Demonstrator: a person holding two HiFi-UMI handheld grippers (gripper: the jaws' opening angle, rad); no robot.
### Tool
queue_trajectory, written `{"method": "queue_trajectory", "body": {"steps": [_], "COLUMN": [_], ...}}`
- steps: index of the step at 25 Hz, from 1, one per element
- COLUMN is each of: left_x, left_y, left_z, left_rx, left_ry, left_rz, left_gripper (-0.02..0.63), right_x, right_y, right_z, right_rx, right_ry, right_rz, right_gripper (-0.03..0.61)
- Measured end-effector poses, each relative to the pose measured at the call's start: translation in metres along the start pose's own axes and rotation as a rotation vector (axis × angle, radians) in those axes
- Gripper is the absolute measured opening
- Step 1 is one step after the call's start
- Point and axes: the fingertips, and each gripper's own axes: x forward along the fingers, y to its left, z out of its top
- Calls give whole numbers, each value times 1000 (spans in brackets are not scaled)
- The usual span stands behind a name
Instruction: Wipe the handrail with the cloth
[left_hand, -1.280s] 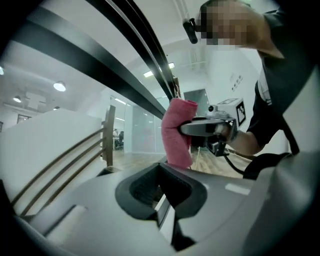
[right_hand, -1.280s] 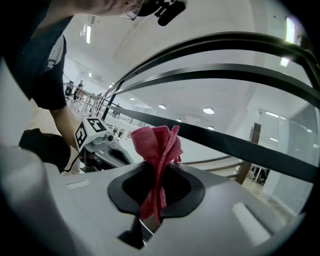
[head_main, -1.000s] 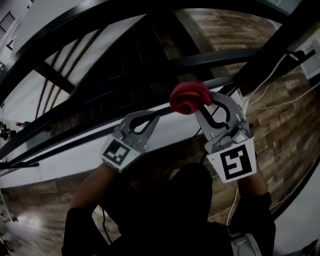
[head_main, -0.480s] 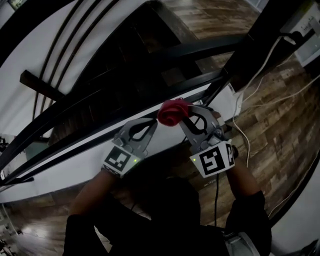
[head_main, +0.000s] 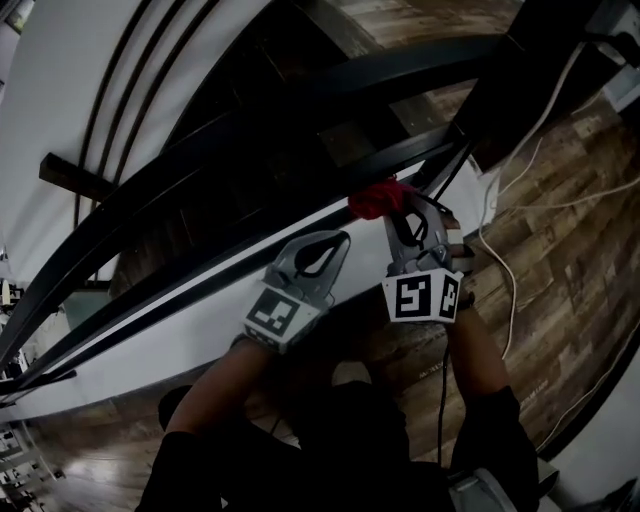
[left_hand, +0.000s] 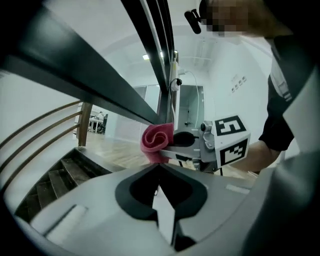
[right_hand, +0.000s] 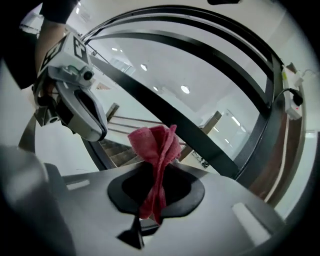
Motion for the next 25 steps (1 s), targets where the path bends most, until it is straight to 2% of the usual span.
{"method": "queue_trajectory", "body": {"steps": [4,10,17,21,25], "left_x": [23,46,54,49,40], "left_y": [-2,4,3,2,6], "left_z": [5,2,-7,-13,-18], "left_rx": [13,-21,-54,-49,-48], "left_ry": [-16,-7,27,48,65], "left_rz": [-5,15,36,46,66], "left_gripper": [0,0,0,0,0], "right_x": [9,27,43,47,46], "right_y": [-19,-39,-36,-25,-18], "right_z": [-30,-55,-77,-87,-86], "right_rx": [-48,-97,-194,-89,4], "right_ry": [77,159,276,291,281], "right_rz": [-64,-128,-197,-120,-79], "right_gripper": [40,40,40,40,40]}}
